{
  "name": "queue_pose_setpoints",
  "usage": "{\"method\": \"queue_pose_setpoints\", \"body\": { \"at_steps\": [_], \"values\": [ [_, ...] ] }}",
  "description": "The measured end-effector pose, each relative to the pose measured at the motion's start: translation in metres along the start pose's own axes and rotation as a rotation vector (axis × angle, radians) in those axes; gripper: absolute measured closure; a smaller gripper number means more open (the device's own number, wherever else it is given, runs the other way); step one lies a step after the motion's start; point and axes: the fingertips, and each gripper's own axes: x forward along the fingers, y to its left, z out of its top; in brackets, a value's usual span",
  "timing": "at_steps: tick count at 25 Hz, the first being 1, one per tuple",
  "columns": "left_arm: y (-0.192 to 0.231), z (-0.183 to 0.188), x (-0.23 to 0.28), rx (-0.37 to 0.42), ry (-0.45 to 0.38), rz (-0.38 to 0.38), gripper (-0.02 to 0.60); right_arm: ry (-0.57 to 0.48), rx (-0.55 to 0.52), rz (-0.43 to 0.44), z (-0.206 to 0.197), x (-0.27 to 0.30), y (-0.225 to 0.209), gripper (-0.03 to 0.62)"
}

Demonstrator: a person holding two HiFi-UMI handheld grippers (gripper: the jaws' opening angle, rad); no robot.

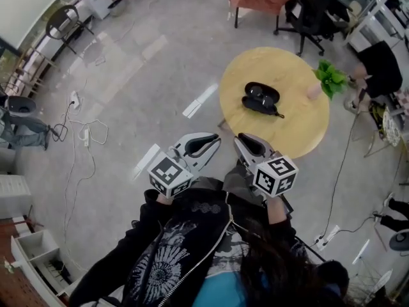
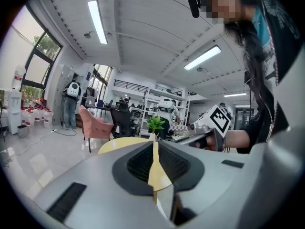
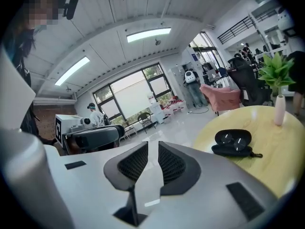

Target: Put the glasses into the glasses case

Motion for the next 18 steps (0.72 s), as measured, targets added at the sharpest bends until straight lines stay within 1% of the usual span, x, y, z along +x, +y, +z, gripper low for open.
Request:
{"method": "queue_pose_setpoints", "body": {
  "at_steps": [5, 11, 18],
  "values": [
    [-0.013, -0.01, -0.014, -0.025, -0.005, -0.034, 0.543, 0.009, 0.003, -0.036, -0.018, -0.015, 0.021, 0.519],
    [-0.035, -0.021, -0.016, -0.042, -0.003, -0.07, 0.543, 0.021, 0.02, -0.077, -0.034, -0.036, 0.024, 0.522],
    [-0.053, -0.033, -0.026, -0.059, 0.011, -0.083, 0.543, 0.031, 0.029, -0.088, -0.051, -0.048, 0.037, 0.522]
  ]
}}
